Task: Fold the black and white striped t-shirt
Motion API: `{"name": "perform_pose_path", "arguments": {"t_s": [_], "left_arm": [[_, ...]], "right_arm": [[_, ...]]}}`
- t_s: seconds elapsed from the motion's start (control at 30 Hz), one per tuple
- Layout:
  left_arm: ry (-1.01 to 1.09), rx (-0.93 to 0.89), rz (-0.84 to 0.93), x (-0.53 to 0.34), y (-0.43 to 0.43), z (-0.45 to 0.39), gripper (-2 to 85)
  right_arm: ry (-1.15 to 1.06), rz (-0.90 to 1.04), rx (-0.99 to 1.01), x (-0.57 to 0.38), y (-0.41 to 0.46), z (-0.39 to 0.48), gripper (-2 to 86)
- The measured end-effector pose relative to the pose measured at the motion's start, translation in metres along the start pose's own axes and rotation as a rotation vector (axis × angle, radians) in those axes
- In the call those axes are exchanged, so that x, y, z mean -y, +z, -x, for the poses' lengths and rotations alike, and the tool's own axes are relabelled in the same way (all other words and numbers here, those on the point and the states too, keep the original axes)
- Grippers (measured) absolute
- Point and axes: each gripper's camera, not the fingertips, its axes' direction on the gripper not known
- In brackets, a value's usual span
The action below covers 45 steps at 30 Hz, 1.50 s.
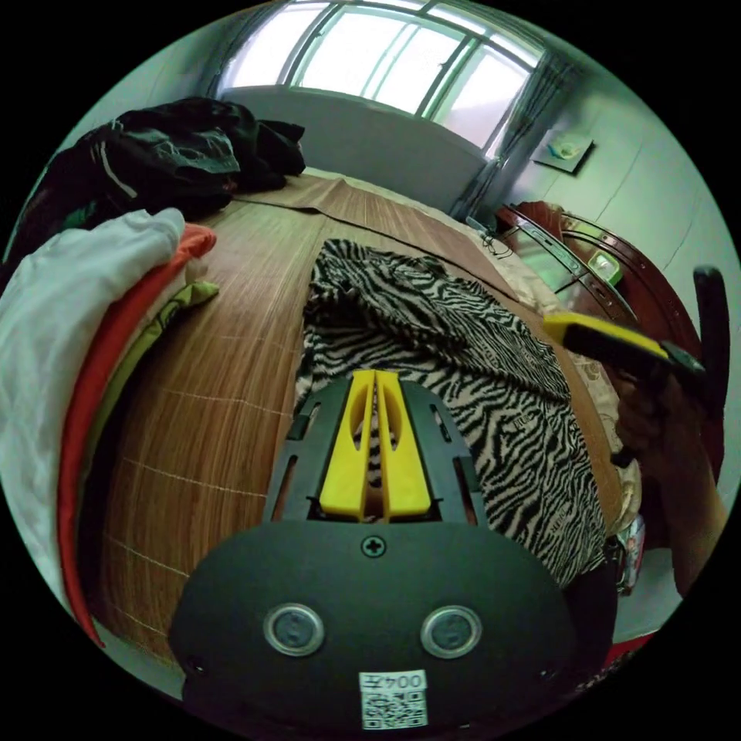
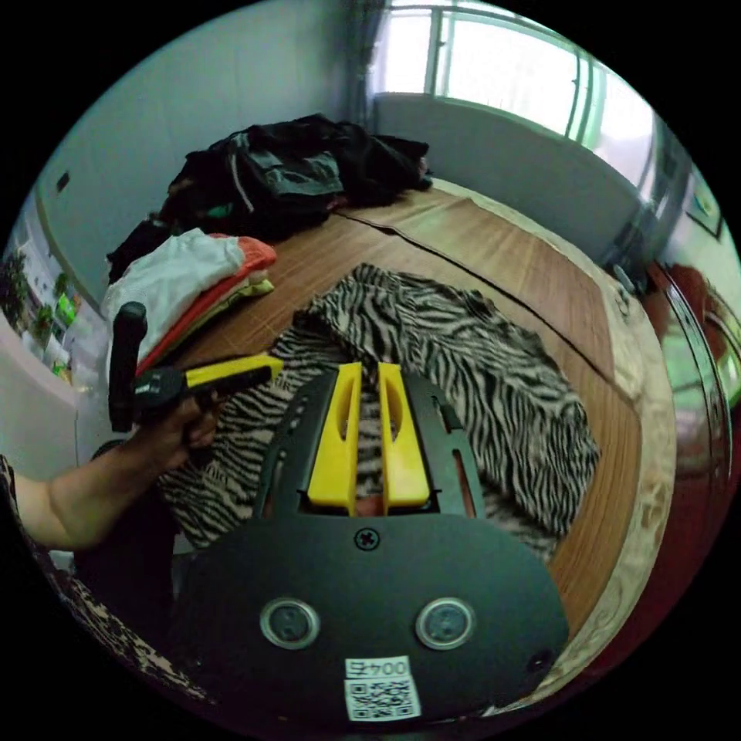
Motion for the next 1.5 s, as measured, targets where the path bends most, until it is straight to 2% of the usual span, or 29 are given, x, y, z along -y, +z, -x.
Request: {"name": "perform_pose_path", "arguments": {"t_s": [0.17,0.47,0.73,1.03,1.27,1.5], "left_arm": [[-0.043,-0.074,0.089,0.009,0.036,0.03,0.3],[-0.159,-0.211,0.151,-0.012,0.082,0.076,0.2],[-0.169,-0.224,0.149,-0.033,0.106,0.085,0.2],[-0.18,-0.246,0.152,-0.053,0.13,0.088,0.3],[-0.206,-0.258,0.141,-0.07,0.146,0.089,0.2],[-0.258,-0.257,0.105,-0.086,0.156,0.094,0.2]], "right_arm": [[-0.324,0.148,-0.053,0.103,0.068,0.046,9.0],[-0.518,0.259,-0.082,0.17,0.103,0.061,8.7],[-0.427,0.261,-0.085,0.199,0.098,0.031,2.8],[-0.245,0.206,0.175,0.218,0.064,-0.043,2.6],[-0.277,0.248,0.145,0.204,0.094,-0.05,2.8],[-0.239,0.201,0.259,0.186,0.107,-0.064,2.7]]}}
